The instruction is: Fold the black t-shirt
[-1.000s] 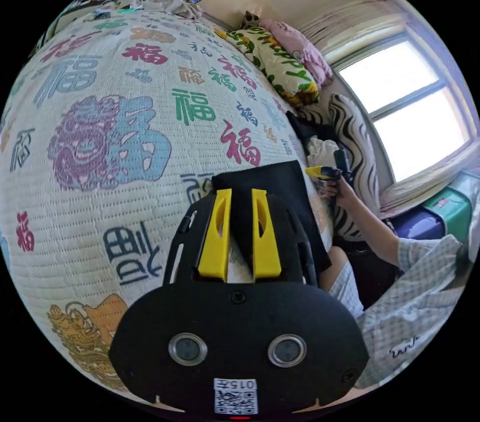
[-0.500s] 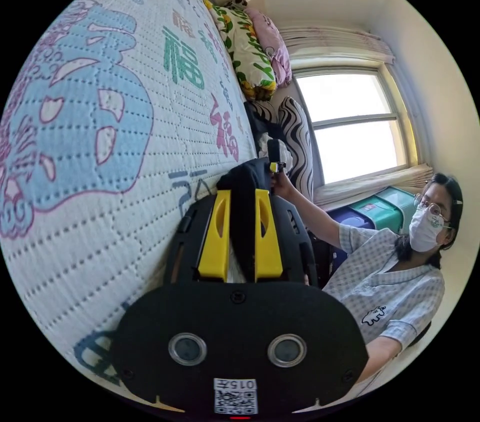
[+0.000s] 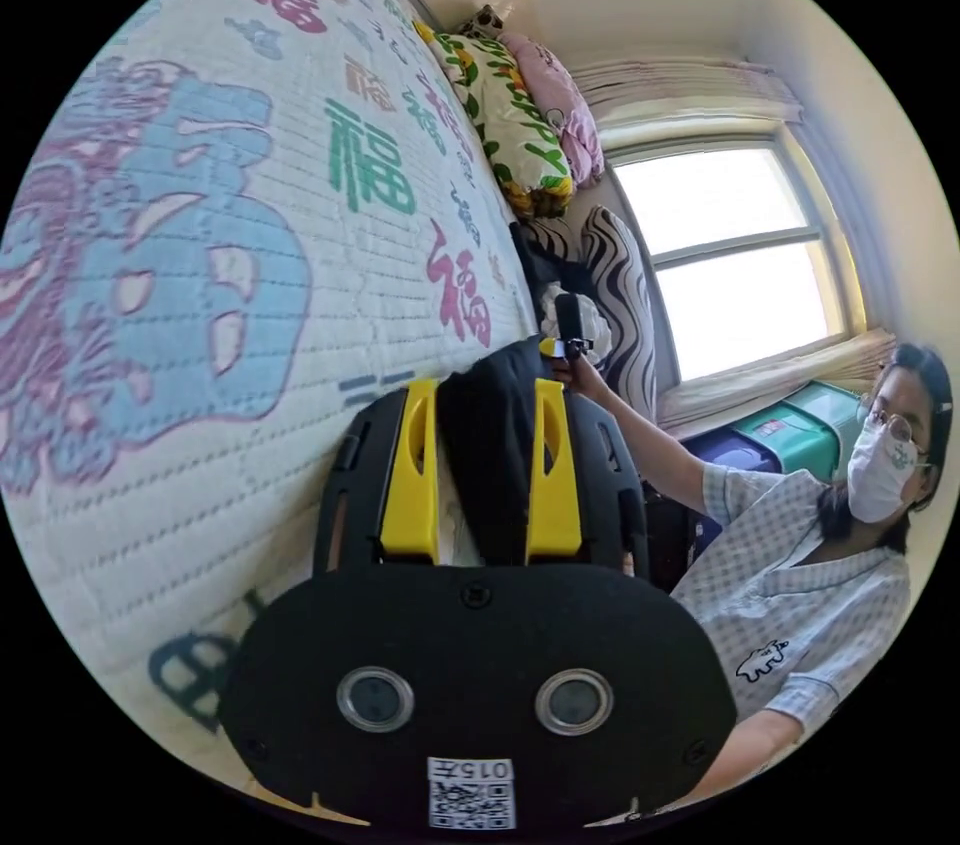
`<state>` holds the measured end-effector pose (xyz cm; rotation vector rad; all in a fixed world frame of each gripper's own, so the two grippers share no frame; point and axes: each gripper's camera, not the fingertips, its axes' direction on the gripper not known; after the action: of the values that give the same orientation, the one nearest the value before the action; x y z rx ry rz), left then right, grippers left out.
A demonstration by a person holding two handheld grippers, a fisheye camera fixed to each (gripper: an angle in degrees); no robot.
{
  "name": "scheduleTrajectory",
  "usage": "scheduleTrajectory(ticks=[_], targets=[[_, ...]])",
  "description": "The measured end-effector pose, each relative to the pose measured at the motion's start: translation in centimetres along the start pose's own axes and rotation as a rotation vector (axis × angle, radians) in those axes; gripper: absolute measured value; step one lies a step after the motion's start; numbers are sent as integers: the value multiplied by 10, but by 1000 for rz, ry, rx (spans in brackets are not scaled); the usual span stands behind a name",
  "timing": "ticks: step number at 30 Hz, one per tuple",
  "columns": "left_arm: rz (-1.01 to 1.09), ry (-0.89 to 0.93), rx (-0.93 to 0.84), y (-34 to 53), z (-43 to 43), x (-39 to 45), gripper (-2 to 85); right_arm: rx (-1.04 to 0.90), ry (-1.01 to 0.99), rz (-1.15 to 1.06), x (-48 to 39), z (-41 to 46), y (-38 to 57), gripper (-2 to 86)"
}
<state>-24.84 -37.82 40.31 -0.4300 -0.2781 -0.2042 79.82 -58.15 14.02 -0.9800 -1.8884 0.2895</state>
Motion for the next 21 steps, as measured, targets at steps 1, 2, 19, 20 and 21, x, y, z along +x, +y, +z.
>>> scheduleTrajectory(ticks=[1, 2, 19, 20, 21], targets=[[10, 14, -18, -3, 8, 0, 124, 5, -3, 7, 1, 1, 2, 68], [16, 17, -36, -4, 13, 0, 115, 7, -4, 10, 1, 2, 2, 68], [394, -113, -85, 5, 15, 53, 2, 37, 205, -285, -64, 15, 20, 46], [452, -124, -91, 18, 16, 64, 2, 27, 210, -303, -66, 17, 23, 46], [485, -126, -91, 26, 16, 69, 2, 7, 206, -348, -73, 22, 33, 47]])
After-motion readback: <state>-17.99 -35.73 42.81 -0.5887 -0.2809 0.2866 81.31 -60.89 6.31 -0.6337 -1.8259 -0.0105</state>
